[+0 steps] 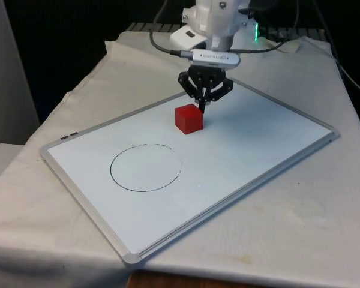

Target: Push the cube into the marked area.

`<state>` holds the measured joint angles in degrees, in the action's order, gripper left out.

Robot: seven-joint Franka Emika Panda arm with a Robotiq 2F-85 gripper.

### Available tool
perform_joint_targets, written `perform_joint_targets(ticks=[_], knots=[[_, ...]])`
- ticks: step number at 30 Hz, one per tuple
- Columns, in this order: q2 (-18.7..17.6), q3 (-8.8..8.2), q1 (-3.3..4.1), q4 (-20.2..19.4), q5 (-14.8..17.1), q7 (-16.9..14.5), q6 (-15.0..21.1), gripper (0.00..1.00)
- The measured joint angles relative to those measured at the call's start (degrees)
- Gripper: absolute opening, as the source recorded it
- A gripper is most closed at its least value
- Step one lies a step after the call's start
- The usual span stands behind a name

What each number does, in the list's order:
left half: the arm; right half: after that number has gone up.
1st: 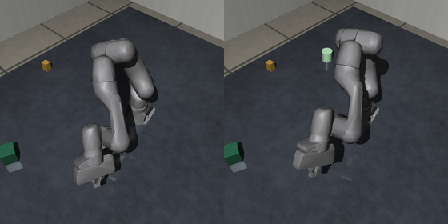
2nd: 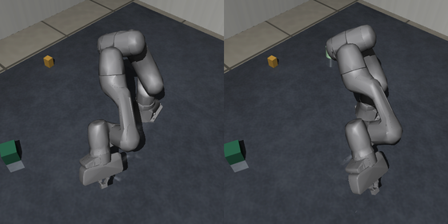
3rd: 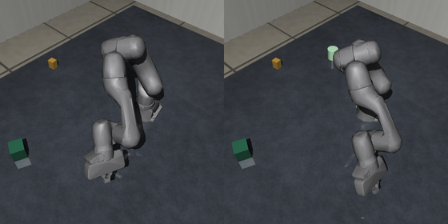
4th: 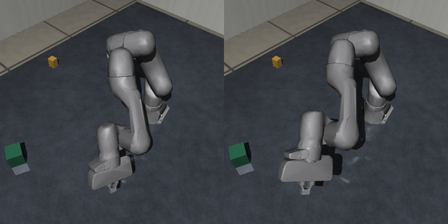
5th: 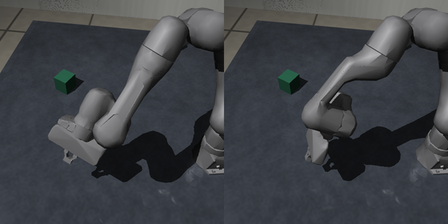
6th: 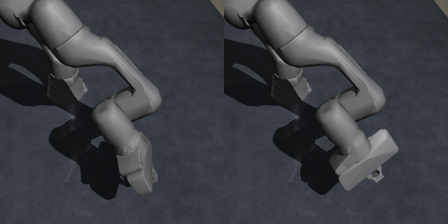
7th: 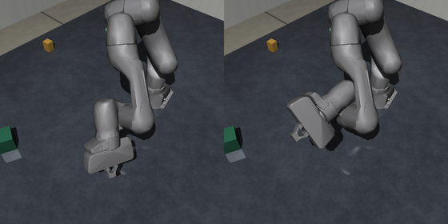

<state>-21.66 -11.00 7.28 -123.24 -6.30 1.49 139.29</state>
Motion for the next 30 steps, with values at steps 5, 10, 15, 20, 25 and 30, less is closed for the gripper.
perform_joint_targets(ticks=[5,10,15,20,25,30], knots=[[-1.2,-0.80,-0.06,1.3,-0.5,0.8,-1.1,0.00],[-1.7,-1.49,-0.06,1.9,-0.9,1.2,-1.1,0.00],[-2.8,-1.72,-0.06,3.2,-1.5,2.3,-1.1,0.00],[-4.5,-1.72,0.00,5.0,-2.0,3.7,-1.1,0.00],[-6.2,-1.78,0.00,7.0,-2.1,4.9,-1.1,0.00],[-7.3,-1.83,0.00,8.7,-2.3,6.4,-1.6,0.00]])
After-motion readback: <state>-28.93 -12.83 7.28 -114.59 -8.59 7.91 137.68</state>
